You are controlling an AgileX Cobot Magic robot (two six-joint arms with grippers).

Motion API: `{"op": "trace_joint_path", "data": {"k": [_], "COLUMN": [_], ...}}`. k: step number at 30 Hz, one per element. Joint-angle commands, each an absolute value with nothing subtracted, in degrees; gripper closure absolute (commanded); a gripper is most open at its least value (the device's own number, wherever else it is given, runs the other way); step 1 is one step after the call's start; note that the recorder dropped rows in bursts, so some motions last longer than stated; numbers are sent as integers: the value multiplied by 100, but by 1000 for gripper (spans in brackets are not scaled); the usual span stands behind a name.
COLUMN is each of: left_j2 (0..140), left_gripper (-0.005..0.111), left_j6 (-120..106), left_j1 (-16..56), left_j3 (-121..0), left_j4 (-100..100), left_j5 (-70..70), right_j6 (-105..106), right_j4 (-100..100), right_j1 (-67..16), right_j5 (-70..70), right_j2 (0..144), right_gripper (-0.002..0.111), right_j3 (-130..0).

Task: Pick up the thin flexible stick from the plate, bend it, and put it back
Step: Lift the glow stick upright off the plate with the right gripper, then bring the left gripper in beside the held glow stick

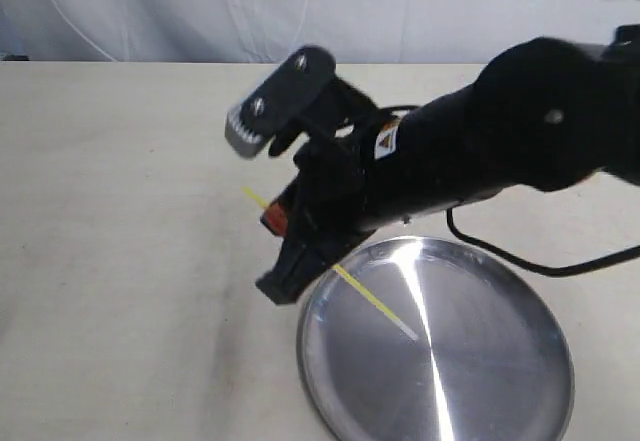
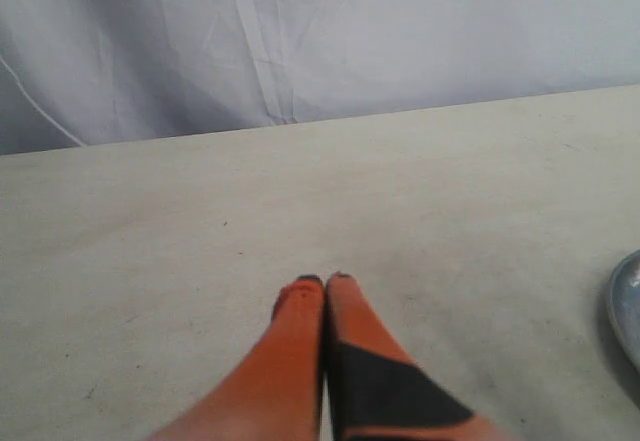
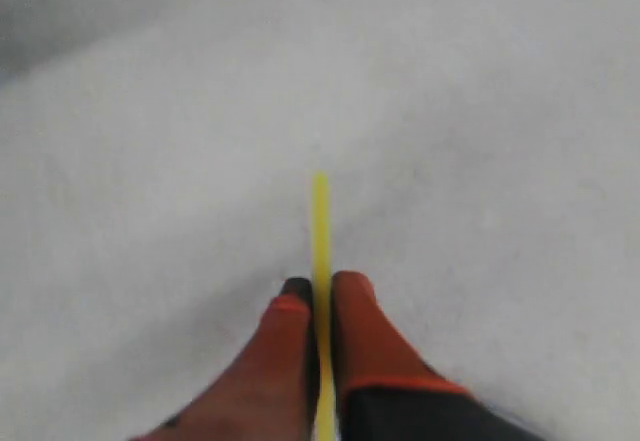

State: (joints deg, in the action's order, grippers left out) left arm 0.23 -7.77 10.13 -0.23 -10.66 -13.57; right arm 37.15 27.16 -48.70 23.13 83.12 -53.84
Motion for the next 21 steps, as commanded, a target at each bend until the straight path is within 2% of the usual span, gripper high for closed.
{"op": "trace_joint_path", "data": {"k": [1, 3, 7, 14, 18, 21], "left_j2": [0, 0, 0, 0, 0, 0], "left_gripper": [107, 107, 107, 107, 107, 107], "left_j6": [-783, -783, -719, 1023, 3469, 4160], "left_j1": [1041, 1041, 1041, 1041, 1041, 1041], "left_j3": [0, 0, 0, 0, 0, -63], "left_j4": [-1087, -1087, 591, -1585, -2111, -1789], "left_j5": [-1319, -1319, -684, 1722, 1611, 659], "right_j6": [3568, 3568, 3568, 3568, 3568, 3568], "right_j4": [3924, 4575, 4877, 5660, 5951, 5989], "right_j1": [-4862, -4862, -4862, -4862, -4862, -4862], "right_j5": [1603, 1609, 1933, 1934, 1818, 1688], "right_j2": [7545, 7271, 7063, 6925, 6915, 6915], "right_gripper": [109, 109, 109, 109, 109, 109], "right_j3": [-5399, -5399, -5399, -5399, -5399, -5399]}}
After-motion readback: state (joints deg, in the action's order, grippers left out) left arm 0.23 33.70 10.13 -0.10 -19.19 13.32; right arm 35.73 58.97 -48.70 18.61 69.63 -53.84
